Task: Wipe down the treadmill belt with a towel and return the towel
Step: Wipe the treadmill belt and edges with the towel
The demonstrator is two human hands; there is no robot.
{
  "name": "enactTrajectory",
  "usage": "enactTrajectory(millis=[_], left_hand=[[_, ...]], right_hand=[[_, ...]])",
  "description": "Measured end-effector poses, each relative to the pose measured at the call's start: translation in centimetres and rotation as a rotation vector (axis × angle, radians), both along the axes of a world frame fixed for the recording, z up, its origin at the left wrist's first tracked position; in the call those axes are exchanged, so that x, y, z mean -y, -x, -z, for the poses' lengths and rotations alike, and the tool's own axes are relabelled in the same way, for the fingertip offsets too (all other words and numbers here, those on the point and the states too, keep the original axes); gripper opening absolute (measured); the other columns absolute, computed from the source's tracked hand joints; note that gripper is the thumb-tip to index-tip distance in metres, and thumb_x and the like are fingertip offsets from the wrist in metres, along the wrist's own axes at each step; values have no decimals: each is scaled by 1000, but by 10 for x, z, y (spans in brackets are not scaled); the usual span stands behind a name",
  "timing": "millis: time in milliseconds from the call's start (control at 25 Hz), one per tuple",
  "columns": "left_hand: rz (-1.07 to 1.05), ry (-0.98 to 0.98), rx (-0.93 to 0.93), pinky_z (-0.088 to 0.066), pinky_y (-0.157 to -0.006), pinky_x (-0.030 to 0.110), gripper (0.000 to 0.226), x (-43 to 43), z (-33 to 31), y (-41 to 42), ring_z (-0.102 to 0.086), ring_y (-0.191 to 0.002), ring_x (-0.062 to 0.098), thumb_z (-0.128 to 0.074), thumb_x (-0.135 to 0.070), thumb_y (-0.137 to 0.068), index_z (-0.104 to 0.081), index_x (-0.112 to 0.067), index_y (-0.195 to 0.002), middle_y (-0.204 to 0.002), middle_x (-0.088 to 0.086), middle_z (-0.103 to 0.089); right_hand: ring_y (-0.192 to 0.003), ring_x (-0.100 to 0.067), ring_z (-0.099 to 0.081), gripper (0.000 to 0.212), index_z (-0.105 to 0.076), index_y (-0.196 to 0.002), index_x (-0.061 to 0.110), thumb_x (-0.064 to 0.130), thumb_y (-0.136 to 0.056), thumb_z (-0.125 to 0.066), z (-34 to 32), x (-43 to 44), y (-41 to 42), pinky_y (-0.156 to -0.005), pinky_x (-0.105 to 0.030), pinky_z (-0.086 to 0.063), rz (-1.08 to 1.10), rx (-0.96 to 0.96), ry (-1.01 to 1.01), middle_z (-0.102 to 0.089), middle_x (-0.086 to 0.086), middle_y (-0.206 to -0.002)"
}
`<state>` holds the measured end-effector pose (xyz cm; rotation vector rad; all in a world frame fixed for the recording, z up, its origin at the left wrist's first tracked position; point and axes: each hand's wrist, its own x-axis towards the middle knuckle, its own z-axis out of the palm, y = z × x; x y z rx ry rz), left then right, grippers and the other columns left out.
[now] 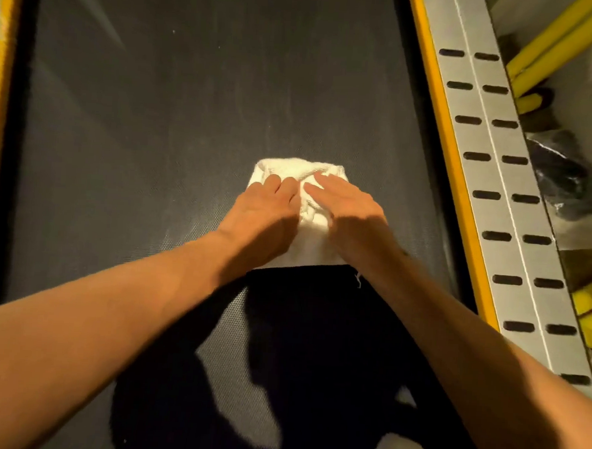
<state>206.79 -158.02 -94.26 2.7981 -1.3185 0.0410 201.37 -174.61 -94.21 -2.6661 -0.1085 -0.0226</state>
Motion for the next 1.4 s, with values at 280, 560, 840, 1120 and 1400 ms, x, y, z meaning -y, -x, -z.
enactTrajectory(millis=[280, 560, 840, 1120, 1400], left_hand=[[-4, -219, -61, -31, -61, 33, 33, 27, -14, 7, -47, -95, 26, -43, -16, -95, -53, 0, -122, -115, 13, -50], [151, -276, -93, -34, -68, 35, 39, 57, -25, 29, -43, -100, 29, -30, -2, -92, -41, 4, -129, -119, 16, -43], [205, -317, 39, -27, -68, 36, 36, 80, -24, 22, -44, -100, 29, -26, -10, -95, -52, -2, -119, -115, 13, -45], [224, -284, -119, -31, -67, 36, 36, 94, -32, 39, -44, -101, 29, -32, -5, -93, -45, 3, -126, -120, 14, -43], [306, -211, -211, -37, -63, 40, 34, 28, -22, 49, -54, -92, 32, -35, -19, -96, -44, -6, -127, -110, 12, -49]], right_hand=[[-126, -27, -50, 39, -65, -118, 7, 1, -82, -52, -8, 1, -16, -104, -9, -16, 198, -26, -87, -60, -12, -128], [-132, -14, -42, 39, -58, -129, 23, 10, -93, -51, -10, 43, 34, -112, -17, -18, 205, -91, 87, -52, 4, -139], [-131, -5, -40, 37, -52, -135, 26, 31, -99, -44, -13, 52, 38, -102, -3, -18, 307, -102, 94, -48, 10, -141], [-128, -17, -46, 34, -58, -130, 16, 16, -96, -50, -4, 64, 38, -112, -29, -30, 477, -131, 3, -54, 0, -137], [-111, -34, -62, 30, -69, -109, 1, -4, -81, -60, 10, 32, 89, -102, -39, -43, 142, 155, 53, -66, -19, -116]])
